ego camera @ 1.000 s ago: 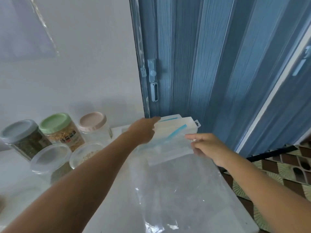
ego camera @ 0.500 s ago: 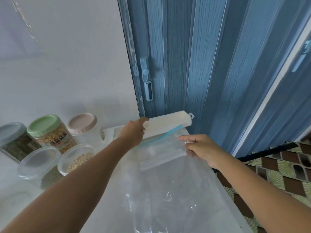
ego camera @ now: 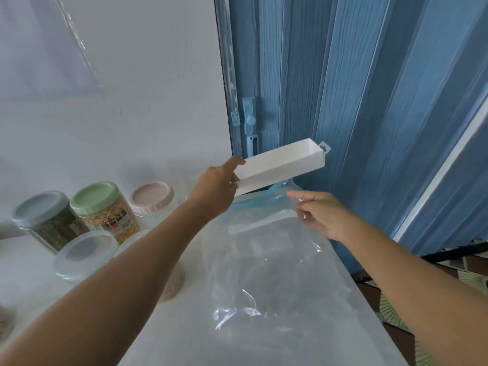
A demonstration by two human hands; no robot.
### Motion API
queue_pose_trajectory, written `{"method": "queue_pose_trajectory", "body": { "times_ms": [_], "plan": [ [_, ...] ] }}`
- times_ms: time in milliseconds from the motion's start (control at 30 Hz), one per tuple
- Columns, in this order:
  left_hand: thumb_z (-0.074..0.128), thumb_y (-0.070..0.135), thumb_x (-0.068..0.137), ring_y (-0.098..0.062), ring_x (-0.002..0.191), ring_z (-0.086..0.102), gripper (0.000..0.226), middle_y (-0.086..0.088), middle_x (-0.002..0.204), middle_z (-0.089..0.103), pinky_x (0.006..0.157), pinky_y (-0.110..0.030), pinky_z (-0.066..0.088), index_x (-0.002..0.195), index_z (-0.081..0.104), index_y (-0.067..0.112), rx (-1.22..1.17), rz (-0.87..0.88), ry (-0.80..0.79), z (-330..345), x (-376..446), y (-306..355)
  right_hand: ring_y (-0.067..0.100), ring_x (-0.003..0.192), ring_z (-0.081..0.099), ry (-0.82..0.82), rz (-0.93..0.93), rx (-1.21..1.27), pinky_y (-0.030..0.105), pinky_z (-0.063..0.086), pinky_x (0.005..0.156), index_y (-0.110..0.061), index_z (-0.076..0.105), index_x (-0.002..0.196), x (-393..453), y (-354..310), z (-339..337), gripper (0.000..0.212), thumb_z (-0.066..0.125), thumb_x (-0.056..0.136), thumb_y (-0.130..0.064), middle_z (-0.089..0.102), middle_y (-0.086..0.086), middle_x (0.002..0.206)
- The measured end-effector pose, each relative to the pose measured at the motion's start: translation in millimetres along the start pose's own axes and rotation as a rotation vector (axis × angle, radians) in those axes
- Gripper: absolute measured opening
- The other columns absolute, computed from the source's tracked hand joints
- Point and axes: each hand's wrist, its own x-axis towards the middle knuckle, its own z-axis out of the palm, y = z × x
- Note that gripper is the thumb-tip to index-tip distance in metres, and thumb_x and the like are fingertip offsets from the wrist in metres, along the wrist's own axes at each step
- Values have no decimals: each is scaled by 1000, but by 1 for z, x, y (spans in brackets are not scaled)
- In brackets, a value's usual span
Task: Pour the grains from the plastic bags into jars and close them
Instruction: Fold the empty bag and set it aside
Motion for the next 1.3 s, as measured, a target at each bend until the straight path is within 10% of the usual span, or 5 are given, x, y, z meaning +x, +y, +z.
{"method": "queue_pose_trajectory", "body": {
  "times_ms": [367,500,800,1000,1300],
  "plan": [
    [50,6,101,-28,100,67,51,0,113,73,88,-35,54,146,46,30,84,-61,-149,54,-16,-29,12,115,64,-57,-120,-677,35,50,106,-38,80,100,9,19,-5,18,63,100,-36,73,-15,115],
    [50,6,100,-28,104,66,52,0,115,73,90,-37,54,145,45,31,114,-81,-212,69,-22,-39,26,122,51,169,-321,-1057,42,46,99,-56,70,83,-3,16,0,25,47,85,-65,63,-3,118],
    [59,41,104,-28,155,25,43,2,170,23,126,-46,23,145,50,50,220,125,-402,82,-47,-47,20,160,-11,-476,-172,-1262,44,-1,127,-54,17,159,-71,44,57,67,20,98,-79,-6,-8,173],
    [46,65,101,-25,161,2,44,8,175,-2,128,-46,8,145,47,59,327,83,-589,88,-51,-56,19,152,-34,-501,-185,-1406,43,-14,127,-55,-16,156,-69,79,57,74,2,90,-83,-30,-5,167],
    [17,72,96,-31,159,-17,58,4,173,-19,128,-45,-4,151,32,62,451,143,-453,98,-71,-57,20,150,-38,-404,-329,-1414,42,-15,127,-48,-21,157,-78,107,53,73,1,94,-77,-35,-3,166]
  ]
}}
